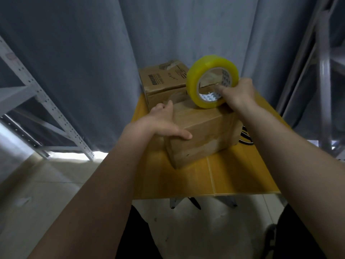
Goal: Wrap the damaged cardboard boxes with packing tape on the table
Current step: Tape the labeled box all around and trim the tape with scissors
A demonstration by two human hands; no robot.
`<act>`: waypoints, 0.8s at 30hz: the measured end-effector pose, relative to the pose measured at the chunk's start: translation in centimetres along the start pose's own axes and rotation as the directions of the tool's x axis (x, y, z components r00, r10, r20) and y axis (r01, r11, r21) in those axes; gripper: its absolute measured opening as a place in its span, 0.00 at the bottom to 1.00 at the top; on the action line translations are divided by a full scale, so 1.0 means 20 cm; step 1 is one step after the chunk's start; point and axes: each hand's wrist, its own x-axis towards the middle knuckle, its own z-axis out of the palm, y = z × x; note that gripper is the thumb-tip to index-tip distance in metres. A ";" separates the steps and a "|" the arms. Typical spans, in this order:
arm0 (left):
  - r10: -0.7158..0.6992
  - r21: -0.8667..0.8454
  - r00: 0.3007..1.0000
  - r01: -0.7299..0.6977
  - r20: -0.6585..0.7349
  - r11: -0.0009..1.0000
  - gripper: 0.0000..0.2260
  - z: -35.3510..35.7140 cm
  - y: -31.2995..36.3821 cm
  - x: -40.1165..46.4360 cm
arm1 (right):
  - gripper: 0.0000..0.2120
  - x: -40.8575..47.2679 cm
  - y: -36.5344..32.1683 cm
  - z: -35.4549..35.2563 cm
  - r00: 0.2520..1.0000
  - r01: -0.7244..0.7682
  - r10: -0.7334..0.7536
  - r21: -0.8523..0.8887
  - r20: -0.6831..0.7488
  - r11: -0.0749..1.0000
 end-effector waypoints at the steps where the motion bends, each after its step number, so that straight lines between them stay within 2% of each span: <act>1: -0.016 0.048 1.000 0.016 0.010 0.999 0.62 -0.01 0.04 0.01 | 0.10 0.00 0.00 0.00 1.000 -0.008 0.008 0.001 0.005 1.000; 6: 0.041 0.078 0.990 -0.030 -0.136 0.996 0.62 0.03 0.24 0.05 | 0.06 -0.02 0.01 -0.01 1.000 0.003 -0.003 -0.002 -0.019 1.000; 8: 0.033 0.156 0.984 -0.006 -0.174 0.988 0.60 0.08 0.26 0.07 | 0.10 -0.03 0.01 -0.01 0.999 0.020 -0.020 -0.023 -0.026 1.000; 11: 0.038 0.200 0.980 0.002 -0.196 0.980 0.59 0.11 0.25 0.08 | 0.10 -0.03 0.03 0.01 0.995 0.100 -0.100 -0.122 0.002 0.987; 13: 0.050 0.189 0.978 -0.011 -0.201 0.982 0.59 0.11 0.24 0.08 | 0.18 -0.04 0.03 0.02 0.995 0.095 -0.092 -0.188 0.025 0.977; 15: 0.051 0.184 0.976 -0.012 -0.210 0.983 0.59 0.11 0.24 0.08 | 0.16 -0.02 0.04 0.01 0.997 0.062 -0.052 -0.169 0.061 0.984; 18: 0.062 0.173 0.971 -0.022 -0.230 0.985 0.58 0.11 0.23 0.08 | 0.14 0.01 0.03 -0.03 0.995 0.095 -0.088 -0.194 0.047 0.976; 21: 0.070 0.096 0.974 -0.051 -0.215 0.994 0.62 0.11 0.20 0.07 | 0.15 0.05 0.03 -0.09 0.994 0.113 -0.112 -0.146 0.012 0.983; 24: 0.113 0.086 0.978 -0.099 -0.175 0.991 0.65 0.11 0.16 0.06 | 0.15 0.06 0.04 -0.17 0.997 0.070 -0.070 -0.003 -0.014 0.998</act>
